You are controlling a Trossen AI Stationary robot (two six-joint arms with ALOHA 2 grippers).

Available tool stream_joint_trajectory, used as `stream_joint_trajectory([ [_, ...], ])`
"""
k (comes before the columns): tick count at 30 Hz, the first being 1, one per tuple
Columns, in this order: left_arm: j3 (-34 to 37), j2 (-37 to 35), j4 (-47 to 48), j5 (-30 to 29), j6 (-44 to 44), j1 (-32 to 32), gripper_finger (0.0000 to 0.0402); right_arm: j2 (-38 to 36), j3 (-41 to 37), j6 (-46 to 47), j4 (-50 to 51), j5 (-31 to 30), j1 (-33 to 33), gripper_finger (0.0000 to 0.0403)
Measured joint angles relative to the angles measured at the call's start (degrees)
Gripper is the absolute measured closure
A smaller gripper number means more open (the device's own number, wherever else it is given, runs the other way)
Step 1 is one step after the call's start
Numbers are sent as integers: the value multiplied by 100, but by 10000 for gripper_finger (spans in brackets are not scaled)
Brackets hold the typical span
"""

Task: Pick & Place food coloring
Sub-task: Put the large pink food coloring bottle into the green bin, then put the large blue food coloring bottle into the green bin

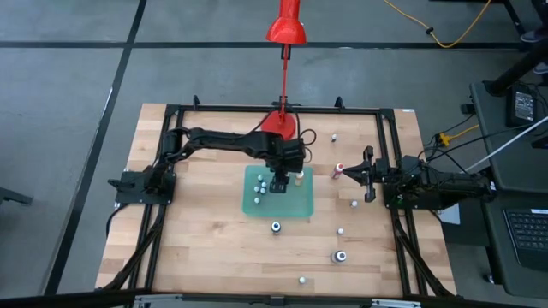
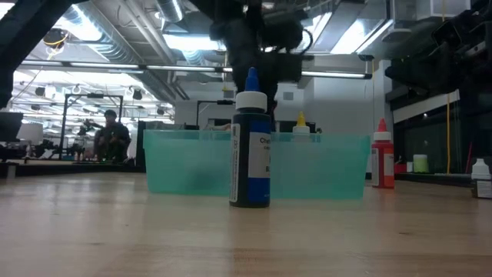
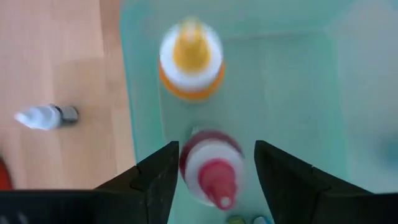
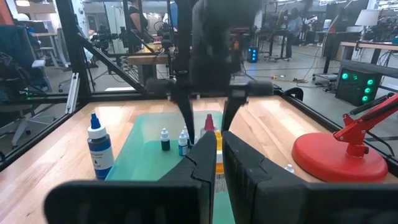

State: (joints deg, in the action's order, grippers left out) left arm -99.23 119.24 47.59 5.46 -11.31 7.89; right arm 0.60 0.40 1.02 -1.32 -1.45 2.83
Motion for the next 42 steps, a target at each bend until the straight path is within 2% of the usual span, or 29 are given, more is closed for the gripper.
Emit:
stream_joint_trajectory([
  [4,-740,-4,611,-119,-76,-28,195,0,0,0,-2,0,-1,372],
  [8,-1823,-8,1654,-144,-166,-120,194,0,0,0,-2,0,-1,372],
  [12,-2758,-29,2783,-163,-192,-411,194,0,0,0,-3,2,-2,372],
  [15,-3093,-33,3651,-159,-184,-740,194,0,0,0,-2,2,-1,372],
  [19,-3039,-31,4275,44,-152,-1283,194,0,2,0,-4,2,0,372],
  [25,-2629,-35,3835,270,-149,-1911,194,0,0,0,-4,2,-1,372],
  [31,-2088,-60,3355,286,-26,-2159,194,0,0,0,-4,2,-1,372],
  [38,-1634,-43,2805,193,785,-2159,194,4,0,0,-4,2,0,372],
  [42,-1619,-43,2597,-273,1415,-2161,194,4,0,0,-4,2,0,372],
])
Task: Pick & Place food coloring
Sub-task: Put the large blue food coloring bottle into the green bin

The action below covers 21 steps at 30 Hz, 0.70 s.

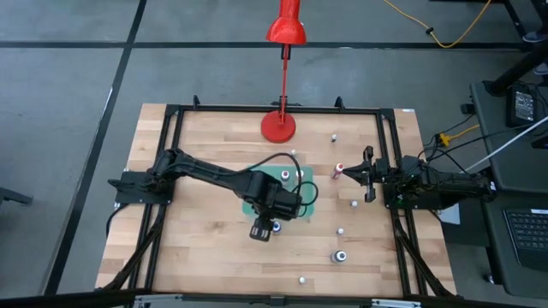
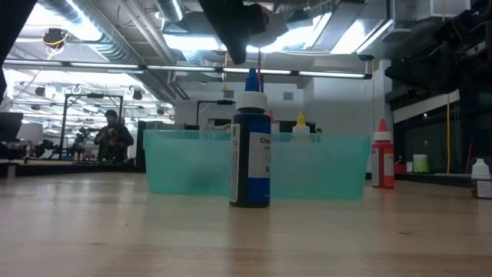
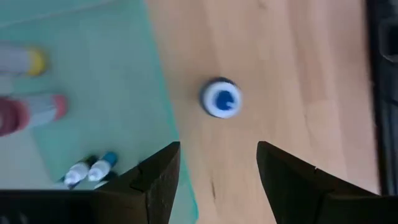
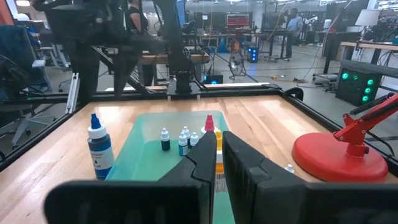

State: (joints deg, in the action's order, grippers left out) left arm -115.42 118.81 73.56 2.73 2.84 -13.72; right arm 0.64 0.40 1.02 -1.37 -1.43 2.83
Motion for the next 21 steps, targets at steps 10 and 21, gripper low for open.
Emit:
stream_joint_trajectory([
  [10,2,8,-213,-423,1531,-124,193,0,0,0,0,0,-2,372],
  [21,4,145,-419,-130,2065,-411,193,-2,0,0,0,0,-2,372],
])
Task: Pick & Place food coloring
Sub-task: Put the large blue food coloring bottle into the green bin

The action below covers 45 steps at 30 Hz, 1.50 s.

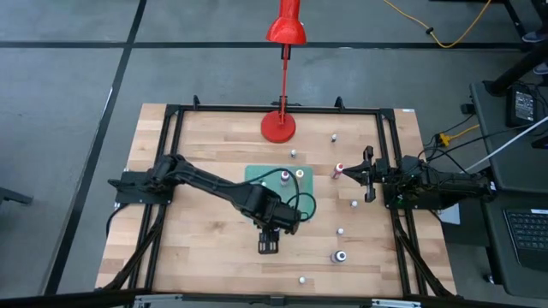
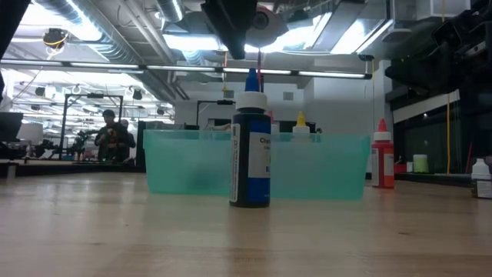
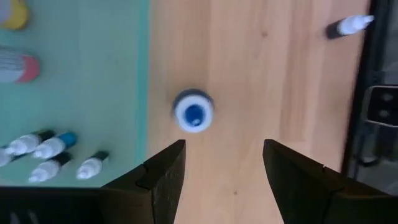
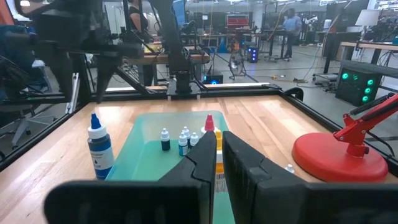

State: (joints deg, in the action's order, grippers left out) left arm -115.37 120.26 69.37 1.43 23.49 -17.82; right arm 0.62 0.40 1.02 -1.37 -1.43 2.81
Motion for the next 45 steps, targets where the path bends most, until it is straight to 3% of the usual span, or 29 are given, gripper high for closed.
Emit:
stream_joint_trajectory([
  [18,-3,729,-202,-653,-240,44,193,0,0,0,0,2,0,372],
  [37,2,1015,-380,-347,-374,72,195,0,0,0,0,2,1,372],
  [45,-1,1004,-355,-296,-243,61,258,0,0,0,0,2,0,372],
])
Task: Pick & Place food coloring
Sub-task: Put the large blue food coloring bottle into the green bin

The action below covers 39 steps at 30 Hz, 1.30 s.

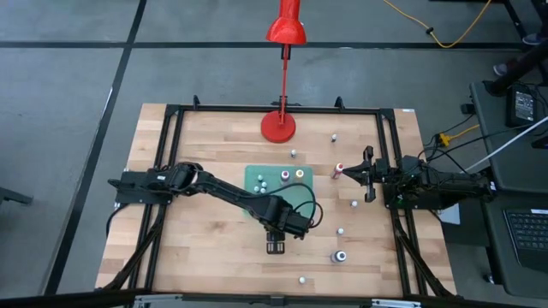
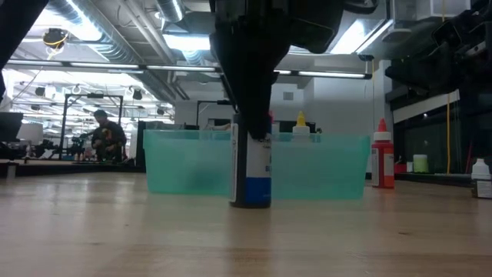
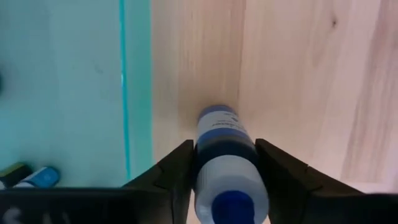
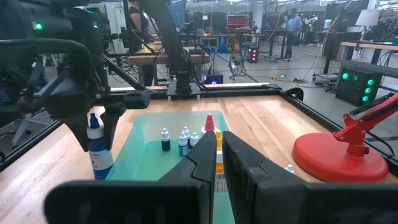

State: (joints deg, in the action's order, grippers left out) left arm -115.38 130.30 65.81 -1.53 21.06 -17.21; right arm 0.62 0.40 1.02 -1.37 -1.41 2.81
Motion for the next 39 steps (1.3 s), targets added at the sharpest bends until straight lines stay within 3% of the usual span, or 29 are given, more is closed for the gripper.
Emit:
stream_joint_trajectory([
  [5,-500,-17,245,342,65,-28,258,2,0,0,0,0,0,372],
  [12,-1979,-121,1062,7,-124,31,258,2,0,0,1,0,2,372],
  [17,-1772,-643,1014,-11,210,346,258,2,0,0,0,0,0,372],
  [23,-1955,-662,1019,-133,-389,766,258,2,0,0,4,0,1,372],
  [32,-1333,-658,106,-141,-1224,1409,258,2,0,0,2,0,0,372],
  [39,-830,-538,-305,3,-1626,1528,258,2,0,0,0,0,0,372],
])
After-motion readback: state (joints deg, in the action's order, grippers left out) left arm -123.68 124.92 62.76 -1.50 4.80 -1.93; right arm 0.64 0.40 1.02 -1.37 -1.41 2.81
